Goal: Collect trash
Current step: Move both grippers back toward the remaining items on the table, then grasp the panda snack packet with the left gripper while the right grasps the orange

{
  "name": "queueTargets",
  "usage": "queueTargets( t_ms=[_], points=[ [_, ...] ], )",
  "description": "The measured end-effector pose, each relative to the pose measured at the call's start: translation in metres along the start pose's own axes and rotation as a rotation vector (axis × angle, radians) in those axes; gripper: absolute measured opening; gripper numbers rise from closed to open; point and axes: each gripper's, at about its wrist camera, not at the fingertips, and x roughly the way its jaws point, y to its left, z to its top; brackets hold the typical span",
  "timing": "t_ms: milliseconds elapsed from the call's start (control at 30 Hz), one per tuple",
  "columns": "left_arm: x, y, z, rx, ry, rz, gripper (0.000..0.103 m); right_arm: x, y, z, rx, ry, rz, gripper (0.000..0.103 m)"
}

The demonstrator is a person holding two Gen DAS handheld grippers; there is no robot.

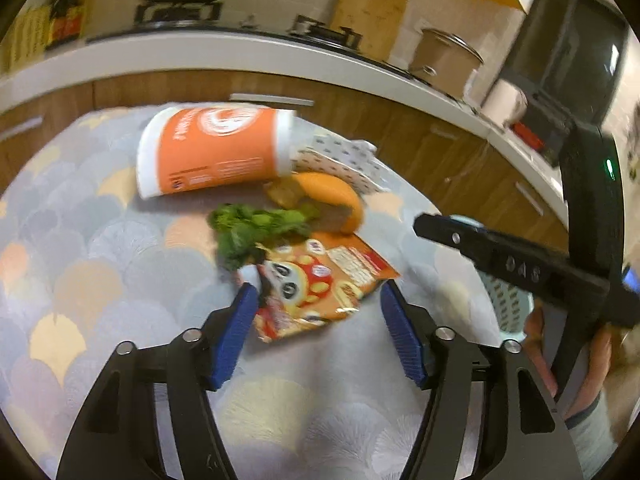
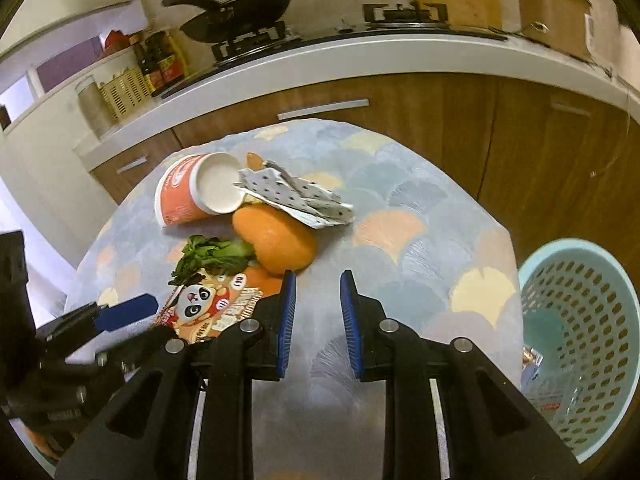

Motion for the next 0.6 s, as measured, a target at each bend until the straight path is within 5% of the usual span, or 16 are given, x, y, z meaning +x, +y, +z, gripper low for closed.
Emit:
queueTargets(
  t_ms=[600],
  points=[
    [0.032,-0.036,-0.013,0.262,0.038,0.274,0.062,0.018,-0.028,-0.025,0.126,0.045,0.055,0.02]
  ],
)
